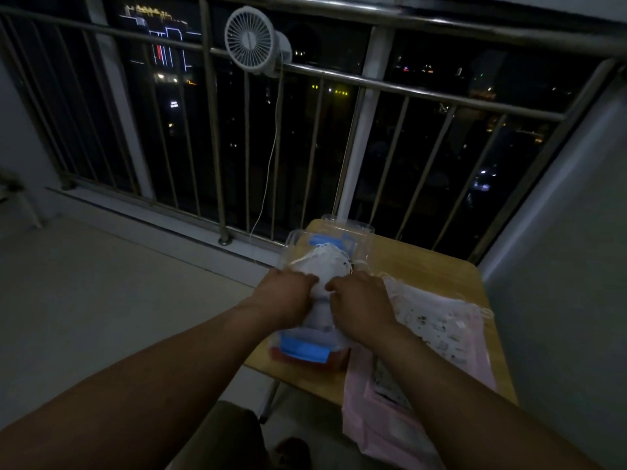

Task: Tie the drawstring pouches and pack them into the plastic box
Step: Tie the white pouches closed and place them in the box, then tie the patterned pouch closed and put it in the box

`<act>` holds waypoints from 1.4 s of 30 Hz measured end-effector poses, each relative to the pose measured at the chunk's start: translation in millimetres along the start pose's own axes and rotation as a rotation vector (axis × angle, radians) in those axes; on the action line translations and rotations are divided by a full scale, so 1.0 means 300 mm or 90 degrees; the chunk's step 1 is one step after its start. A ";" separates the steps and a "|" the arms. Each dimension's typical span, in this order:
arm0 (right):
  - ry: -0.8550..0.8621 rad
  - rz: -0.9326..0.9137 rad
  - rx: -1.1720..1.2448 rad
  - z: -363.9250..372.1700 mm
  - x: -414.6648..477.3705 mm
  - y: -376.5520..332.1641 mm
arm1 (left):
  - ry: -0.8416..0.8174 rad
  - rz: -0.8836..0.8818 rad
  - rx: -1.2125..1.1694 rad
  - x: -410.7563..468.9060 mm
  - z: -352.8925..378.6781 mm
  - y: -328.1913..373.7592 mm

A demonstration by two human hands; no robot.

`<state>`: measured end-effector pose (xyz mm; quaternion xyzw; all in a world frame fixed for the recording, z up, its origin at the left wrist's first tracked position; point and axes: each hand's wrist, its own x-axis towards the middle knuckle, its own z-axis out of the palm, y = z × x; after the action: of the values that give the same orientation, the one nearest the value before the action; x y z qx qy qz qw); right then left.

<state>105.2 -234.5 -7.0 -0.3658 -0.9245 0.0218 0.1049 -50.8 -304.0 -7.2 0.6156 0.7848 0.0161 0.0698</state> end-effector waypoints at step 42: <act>0.017 0.607 0.724 0.135 -0.387 0.754 | -0.031 -0.080 -0.449 0.261 0.344 0.613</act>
<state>331.1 -146.4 -93.7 -0.6170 -0.5099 0.5361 0.2682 121.8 -189.9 -95.9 0.5040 0.7656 0.2673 0.2974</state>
